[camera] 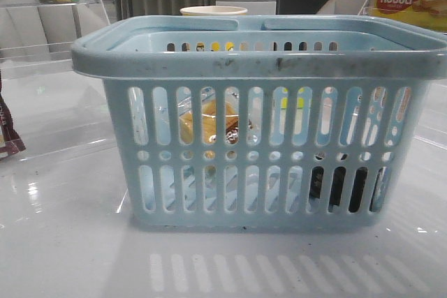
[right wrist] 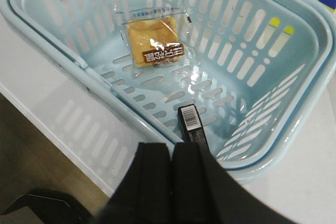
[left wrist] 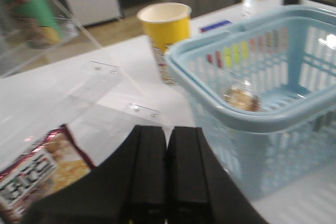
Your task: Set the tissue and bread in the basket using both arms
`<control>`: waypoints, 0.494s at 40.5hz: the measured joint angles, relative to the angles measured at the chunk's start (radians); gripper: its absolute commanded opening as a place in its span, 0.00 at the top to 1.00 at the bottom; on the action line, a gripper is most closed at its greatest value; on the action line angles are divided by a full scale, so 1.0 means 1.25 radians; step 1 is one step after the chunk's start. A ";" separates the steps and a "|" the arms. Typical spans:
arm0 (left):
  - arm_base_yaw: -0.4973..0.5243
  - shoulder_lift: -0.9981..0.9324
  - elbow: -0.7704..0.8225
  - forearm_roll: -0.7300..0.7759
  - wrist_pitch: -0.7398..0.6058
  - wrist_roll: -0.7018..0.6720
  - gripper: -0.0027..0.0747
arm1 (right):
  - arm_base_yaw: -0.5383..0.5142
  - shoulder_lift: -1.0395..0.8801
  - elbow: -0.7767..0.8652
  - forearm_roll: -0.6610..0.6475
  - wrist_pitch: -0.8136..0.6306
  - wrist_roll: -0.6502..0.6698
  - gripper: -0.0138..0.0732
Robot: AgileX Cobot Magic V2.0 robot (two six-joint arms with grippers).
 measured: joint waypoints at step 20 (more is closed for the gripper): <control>0.207 -0.237 0.342 0.177 -0.223 -0.320 0.85 | 0.000 0.000 0.000 0.000 0.000 0.000 0.78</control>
